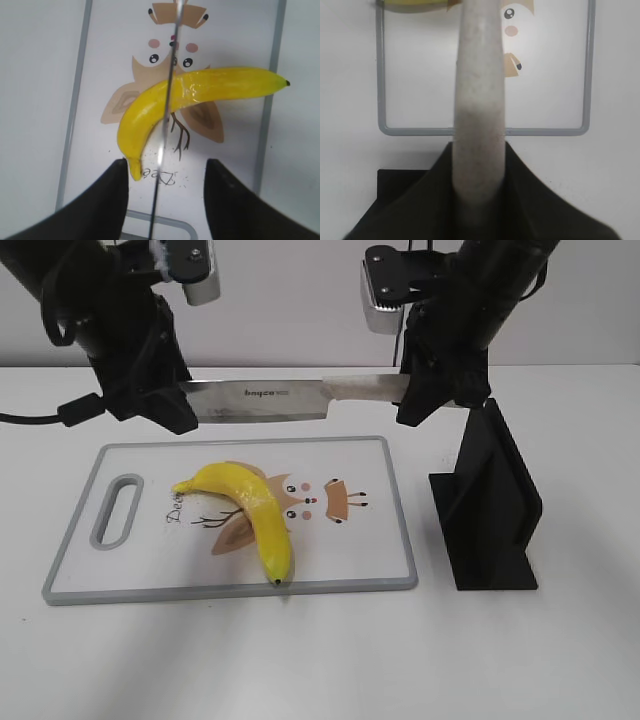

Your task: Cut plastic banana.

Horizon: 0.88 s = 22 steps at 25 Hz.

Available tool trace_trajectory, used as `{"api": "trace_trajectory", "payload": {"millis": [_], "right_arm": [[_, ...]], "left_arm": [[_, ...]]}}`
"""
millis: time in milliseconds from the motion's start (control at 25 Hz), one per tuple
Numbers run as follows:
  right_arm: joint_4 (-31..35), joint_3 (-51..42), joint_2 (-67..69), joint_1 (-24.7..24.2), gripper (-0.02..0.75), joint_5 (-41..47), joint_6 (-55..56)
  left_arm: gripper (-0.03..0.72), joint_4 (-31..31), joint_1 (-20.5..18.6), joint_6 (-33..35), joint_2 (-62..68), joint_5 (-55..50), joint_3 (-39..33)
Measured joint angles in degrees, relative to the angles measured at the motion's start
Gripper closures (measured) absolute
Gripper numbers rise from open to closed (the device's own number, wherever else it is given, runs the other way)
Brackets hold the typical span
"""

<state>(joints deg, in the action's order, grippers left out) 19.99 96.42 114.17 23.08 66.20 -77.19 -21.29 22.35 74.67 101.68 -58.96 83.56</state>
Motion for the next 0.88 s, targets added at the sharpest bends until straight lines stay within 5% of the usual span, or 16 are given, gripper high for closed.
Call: {"api": "trace_trajectory", "payload": {"millis": [560,880], "right_arm": [[1.73,0.00,1.71,0.00,0.571,-0.66,-0.02],[1.56,0.07,1.82,0.00,0.569,-1.65,0.05]], "left_arm": [[0.675,0.18,0.00,0.28,0.65,2.69,0.05],[0.698,2.63,0.38,-6.41,0.65,3.25,0.05]]}}
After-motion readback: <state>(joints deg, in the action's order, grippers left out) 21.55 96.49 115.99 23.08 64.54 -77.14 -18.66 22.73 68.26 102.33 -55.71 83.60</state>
